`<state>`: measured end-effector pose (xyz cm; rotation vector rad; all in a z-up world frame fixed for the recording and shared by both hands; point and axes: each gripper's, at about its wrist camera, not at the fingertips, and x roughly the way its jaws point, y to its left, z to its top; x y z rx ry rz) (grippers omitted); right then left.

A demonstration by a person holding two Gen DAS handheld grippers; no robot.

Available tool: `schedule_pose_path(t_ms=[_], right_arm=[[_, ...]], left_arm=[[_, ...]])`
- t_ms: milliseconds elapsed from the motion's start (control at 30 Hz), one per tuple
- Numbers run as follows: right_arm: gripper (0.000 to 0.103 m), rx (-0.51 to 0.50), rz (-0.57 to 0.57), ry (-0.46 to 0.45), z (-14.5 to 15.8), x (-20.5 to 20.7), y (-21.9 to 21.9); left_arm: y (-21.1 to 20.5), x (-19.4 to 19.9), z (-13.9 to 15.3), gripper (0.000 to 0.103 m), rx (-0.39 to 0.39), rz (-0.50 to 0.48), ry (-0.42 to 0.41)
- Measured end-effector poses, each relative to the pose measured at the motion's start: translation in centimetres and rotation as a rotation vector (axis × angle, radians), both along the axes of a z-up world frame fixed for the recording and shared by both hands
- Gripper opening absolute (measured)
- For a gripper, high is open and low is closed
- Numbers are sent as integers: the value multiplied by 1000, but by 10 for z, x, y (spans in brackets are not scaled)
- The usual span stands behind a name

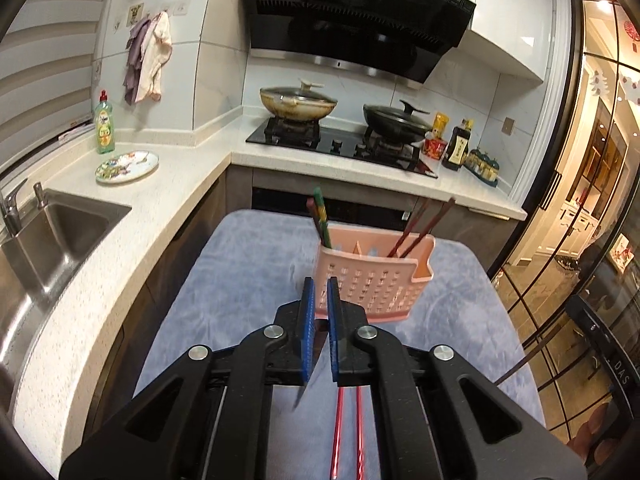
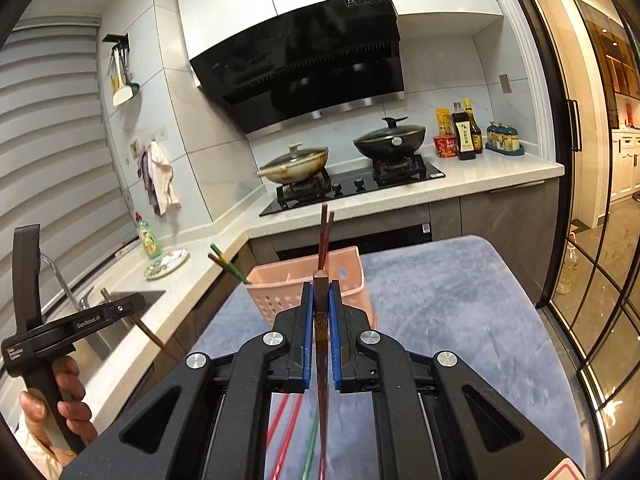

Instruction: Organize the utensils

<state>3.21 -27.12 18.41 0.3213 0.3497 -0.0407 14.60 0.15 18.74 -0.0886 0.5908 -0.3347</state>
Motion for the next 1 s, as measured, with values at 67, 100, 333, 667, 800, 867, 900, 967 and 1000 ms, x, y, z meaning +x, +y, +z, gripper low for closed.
schedule_pose_path(t_ms=[67, 100, 333, 667, 800, 867, 900, 967, 1000], right_arm=[[7, 14, 8, -24, 11, 11, -2], [7, 18, 9, -34, 16, 16, -2], [7, 40, 15, -105, 52, 53, -5], [7, 1, -13, -53, 28, 26, -7], [7, -5, -42, -20, 12, 13, -17], [7, -10, -53, -4, 5, 9, -19], [7, -15, -58, 5, 1, 7, -21], [7, -11, -63, 19, -5, 5, -24], [7, -6, -64, 26, -7, 4, -25]], left_arm=[[-4, 6, 13, 0, -5, 2, -24], [-6, 10, 22, 0, -12, 1, -40], [-16, 29, 71, 0, -35, 6, -130], [-13, 26, -9, 3, 120, -49, 30], [-14, 30, -59, 30, 167, -61, 138], [-16, 28, -81, 40, 184, -64, 163], [-17, 27, -87, 42, 194, -68, 167], [-24, 24, -103, 46, 210, -81, 188], [-27, 25, -108, 47, 213, -88, 201]])
